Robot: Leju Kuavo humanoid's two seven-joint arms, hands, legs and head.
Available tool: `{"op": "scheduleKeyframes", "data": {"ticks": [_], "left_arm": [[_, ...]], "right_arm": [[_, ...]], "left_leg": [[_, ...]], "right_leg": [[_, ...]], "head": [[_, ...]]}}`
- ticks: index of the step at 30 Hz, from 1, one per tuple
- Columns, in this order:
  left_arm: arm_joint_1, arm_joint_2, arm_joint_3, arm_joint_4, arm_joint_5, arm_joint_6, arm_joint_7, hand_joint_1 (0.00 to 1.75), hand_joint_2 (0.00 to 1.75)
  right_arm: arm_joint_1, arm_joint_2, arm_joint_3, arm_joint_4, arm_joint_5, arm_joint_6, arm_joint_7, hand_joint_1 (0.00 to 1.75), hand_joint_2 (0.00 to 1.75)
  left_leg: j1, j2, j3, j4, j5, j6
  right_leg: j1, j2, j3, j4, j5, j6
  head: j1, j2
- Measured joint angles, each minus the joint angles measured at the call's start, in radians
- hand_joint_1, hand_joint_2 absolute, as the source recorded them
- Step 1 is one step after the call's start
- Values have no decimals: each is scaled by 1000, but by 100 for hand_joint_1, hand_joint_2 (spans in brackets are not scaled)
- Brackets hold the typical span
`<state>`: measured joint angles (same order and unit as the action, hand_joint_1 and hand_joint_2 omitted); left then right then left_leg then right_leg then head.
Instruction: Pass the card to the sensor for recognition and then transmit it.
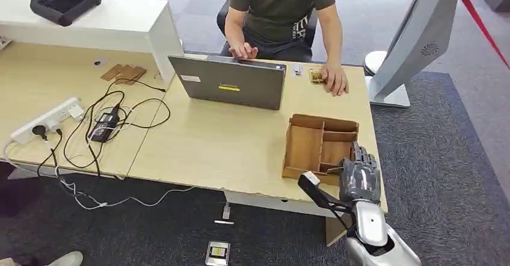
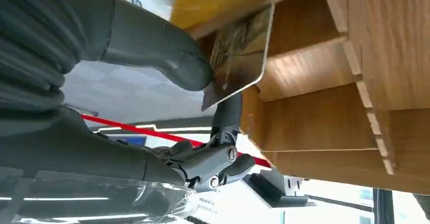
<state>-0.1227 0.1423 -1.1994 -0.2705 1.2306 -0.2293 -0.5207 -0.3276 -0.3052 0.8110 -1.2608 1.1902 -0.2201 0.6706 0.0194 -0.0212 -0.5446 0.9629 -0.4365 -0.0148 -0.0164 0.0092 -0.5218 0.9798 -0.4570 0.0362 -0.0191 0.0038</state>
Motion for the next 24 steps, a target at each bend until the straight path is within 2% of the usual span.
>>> {"op": "scheduleKeyframes", "data": {"ticks": [7, 10, 16, 19, 24], "left_arm": [[2, 1, 0, 0, -2, 8, -10, 0, 175], [3, 0, 0, 0, -3, 13, -16, 0, 175], [4, 0, 0, 0, -10, 17, -22, 0, 175], [3, -1, -1, -1, -20, 17, -20, 0, 175], [-8, -3, -8, -2, -41, 14, 0, 0, 175]], "right_arm": [[0, -5, 1, -50, 13, -40, 10, 175, 175], [0, -11, 0, -105, 49, -71, 22, 175, 175], [0, -22, -6, -232, 108, -87, 26, 175, 175], [-3, -23, -9, -288, 112, -78, 26, 175, 175], [-59, -23, 2, -341, 75, 16, 26, 175, 175]], "left_leg": [[0, 0, 0, 0, 0, 0], [0, 0, 0, 0, 0, 0], [0, 0, 0, 0, 0, 0], [0, 0, 0, 0, 0, 0], [0, 0, 0, 0, 0, 0]], "right_leg": [[0, 0, 0, 0, 0, 0], [0, 0, 0, 0, 0, 0], [0, 0, 0, 0, 0, 0], [0, 0, 0, 0, 0, 0], [0, 0, 0, 0, 0, 0]], "head": [[0, 0], [0, 0], [0, 0], [0, 0], [0, 0]]}}
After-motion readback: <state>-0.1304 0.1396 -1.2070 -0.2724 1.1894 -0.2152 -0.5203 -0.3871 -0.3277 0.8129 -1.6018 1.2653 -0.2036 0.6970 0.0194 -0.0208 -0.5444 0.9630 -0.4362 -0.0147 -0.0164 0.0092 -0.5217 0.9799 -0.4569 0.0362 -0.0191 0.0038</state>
